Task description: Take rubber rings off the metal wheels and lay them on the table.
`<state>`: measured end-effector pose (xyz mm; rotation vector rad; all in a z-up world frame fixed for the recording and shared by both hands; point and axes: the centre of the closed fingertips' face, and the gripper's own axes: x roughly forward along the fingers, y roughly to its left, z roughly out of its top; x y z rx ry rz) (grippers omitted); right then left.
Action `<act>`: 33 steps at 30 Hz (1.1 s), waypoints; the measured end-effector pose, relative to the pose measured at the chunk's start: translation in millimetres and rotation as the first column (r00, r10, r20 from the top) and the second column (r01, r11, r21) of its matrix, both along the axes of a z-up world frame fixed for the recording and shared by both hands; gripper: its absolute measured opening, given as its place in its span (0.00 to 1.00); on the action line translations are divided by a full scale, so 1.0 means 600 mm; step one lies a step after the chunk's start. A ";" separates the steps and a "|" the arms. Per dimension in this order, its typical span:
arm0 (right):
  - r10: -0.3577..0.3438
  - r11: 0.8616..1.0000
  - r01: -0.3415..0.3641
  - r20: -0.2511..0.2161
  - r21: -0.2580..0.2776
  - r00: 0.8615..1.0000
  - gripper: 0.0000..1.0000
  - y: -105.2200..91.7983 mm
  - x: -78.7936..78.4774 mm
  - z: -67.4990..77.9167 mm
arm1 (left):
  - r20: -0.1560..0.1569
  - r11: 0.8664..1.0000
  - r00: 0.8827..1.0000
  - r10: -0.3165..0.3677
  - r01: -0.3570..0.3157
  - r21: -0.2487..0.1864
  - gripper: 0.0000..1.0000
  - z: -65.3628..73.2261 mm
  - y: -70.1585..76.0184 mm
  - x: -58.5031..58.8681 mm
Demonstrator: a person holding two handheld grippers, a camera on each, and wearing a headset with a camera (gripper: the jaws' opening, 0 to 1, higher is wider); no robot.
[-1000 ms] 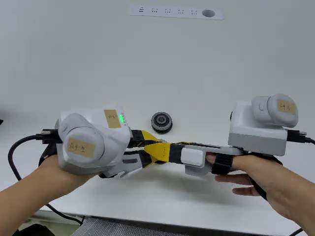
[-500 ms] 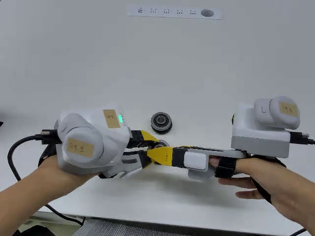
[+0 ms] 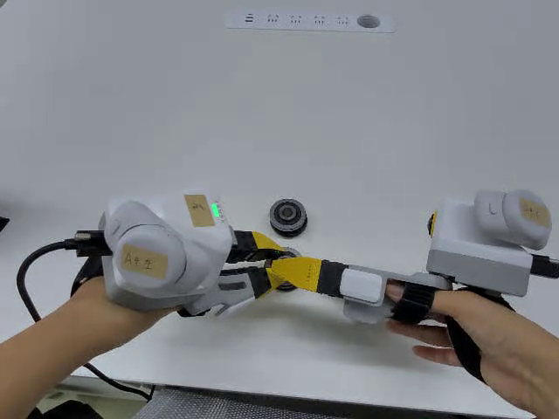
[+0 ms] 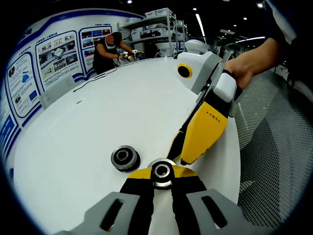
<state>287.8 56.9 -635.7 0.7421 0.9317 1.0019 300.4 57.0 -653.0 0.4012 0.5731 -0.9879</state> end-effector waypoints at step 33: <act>-0.101 0.992 0.098 -0.045 -0.074 0.994 0.08 -0.021 0.020 -0.033 | -0.001 1.000 1.000 0.002 -0.002 -0.003 0.12 0.001 0.000 0.000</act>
